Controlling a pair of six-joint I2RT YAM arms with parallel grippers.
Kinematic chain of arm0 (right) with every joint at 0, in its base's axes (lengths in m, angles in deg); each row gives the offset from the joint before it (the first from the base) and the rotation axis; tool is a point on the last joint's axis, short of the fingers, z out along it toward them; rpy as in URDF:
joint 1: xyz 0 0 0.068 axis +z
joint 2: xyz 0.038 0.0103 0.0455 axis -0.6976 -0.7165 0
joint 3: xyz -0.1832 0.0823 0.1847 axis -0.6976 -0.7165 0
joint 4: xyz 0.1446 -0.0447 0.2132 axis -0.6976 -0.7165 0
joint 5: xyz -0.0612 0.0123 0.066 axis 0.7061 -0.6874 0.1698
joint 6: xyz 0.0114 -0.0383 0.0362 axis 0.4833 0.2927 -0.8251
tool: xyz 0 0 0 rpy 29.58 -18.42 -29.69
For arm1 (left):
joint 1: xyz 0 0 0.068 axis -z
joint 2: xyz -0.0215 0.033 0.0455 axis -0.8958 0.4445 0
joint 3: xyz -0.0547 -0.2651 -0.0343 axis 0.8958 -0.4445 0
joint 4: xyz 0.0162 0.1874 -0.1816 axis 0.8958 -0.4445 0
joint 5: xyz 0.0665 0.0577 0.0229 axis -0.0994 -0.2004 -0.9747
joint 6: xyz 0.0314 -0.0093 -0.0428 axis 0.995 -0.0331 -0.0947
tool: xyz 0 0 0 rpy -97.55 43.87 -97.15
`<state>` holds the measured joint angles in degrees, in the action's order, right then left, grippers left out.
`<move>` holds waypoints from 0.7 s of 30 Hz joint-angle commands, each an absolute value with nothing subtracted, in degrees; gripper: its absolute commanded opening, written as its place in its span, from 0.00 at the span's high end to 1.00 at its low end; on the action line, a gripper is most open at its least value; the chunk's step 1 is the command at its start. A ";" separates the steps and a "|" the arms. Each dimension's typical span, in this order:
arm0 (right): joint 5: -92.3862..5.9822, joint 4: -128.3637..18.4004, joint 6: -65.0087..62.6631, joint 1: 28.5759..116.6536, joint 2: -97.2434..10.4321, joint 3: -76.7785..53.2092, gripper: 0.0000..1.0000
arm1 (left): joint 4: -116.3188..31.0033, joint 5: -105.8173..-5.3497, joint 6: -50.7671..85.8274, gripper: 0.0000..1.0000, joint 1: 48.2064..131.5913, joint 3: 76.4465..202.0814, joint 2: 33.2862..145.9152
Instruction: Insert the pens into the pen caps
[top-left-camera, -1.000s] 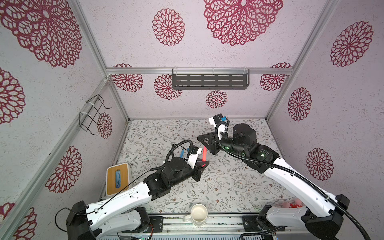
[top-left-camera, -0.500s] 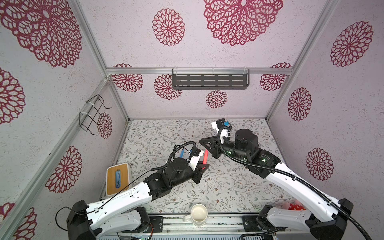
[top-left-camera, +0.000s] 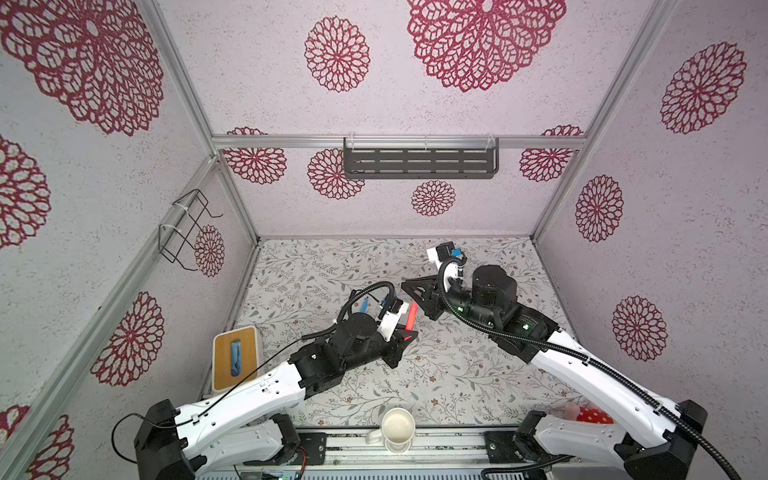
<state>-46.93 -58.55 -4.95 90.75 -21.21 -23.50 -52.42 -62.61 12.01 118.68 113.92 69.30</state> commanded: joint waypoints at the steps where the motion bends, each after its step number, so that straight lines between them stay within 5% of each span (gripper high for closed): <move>1: -48.96 -63.10 -6.14 91.17 -20.76 -25.98 1.00 | -44.00 -62.79 10.78 1.00 115.96 116.75 67.73; 21: -49.74 -57.07 -11.16 92.26 -21.17 -35.75 1.00 | -43.03 -60.60 8.75 1.00 111.21 116.48 68.24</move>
